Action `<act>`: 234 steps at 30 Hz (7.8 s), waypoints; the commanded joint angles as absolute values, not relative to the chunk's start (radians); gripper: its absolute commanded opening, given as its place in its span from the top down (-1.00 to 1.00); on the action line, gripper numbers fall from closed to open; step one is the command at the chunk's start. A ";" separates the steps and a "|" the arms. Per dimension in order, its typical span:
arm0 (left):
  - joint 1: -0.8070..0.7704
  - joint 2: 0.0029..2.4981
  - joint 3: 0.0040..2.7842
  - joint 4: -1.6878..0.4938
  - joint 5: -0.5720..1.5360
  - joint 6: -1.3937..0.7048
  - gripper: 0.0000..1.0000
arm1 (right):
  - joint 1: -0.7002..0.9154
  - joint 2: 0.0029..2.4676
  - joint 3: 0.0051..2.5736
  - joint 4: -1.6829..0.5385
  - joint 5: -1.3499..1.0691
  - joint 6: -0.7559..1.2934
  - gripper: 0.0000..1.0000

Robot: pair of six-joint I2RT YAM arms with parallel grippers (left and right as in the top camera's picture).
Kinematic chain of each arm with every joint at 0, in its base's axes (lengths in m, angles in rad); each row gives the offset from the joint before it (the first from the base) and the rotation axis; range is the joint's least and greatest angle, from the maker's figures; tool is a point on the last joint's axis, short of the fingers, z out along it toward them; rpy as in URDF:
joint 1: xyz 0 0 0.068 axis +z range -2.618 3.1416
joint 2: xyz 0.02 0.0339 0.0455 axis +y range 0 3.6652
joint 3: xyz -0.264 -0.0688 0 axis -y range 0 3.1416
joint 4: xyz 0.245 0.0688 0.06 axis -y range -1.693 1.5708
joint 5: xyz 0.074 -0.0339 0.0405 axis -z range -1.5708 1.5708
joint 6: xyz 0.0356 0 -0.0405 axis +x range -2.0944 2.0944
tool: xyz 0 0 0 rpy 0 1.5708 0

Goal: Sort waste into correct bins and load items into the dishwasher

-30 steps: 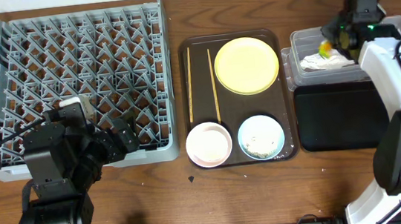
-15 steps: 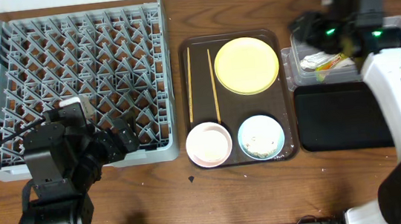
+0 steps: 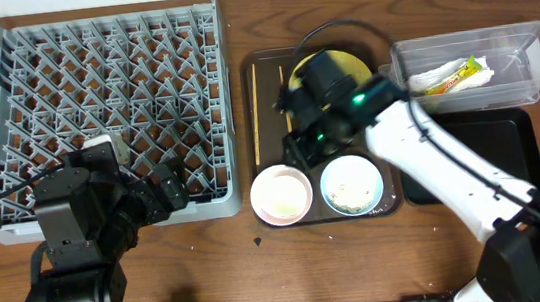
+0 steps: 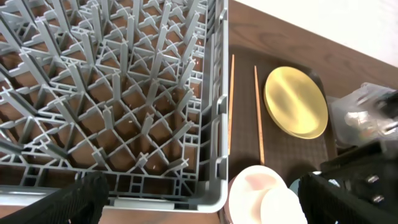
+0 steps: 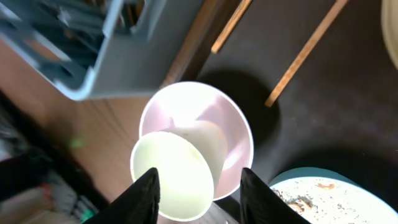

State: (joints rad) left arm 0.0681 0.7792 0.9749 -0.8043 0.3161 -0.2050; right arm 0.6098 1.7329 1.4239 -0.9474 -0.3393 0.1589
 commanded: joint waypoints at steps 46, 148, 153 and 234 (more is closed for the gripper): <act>0.086 1.132 0.990 -0.324 1.452 -0.464 -0.94 | 0.372 1.680 1.475 -0.359 -1.325 0.070 0.98; 0.216 0.972 1.217 -1.013 0.591 -0.082 -0.96 | 0.597 1.702 1.105 -0.720 -0.027 0.644 0.20; 0.216 0.982 1.213 -1.018 0.591 -0.082 -0.96 | 0.597 1.766 1.104 -0.667 -0.031 0.671 0.21; 0.216 1.065 1.213 -1.052 0.591 -0.082 -0.96 | -0.596 1.631 0.815 -0.456 -1.559 0.048 0.97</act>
State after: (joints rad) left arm 0.2188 1.0607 1.2007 -1.0477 0.5774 -0.0994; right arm -0.5861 1.6463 0.8165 -0.4583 -1.5047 0.0414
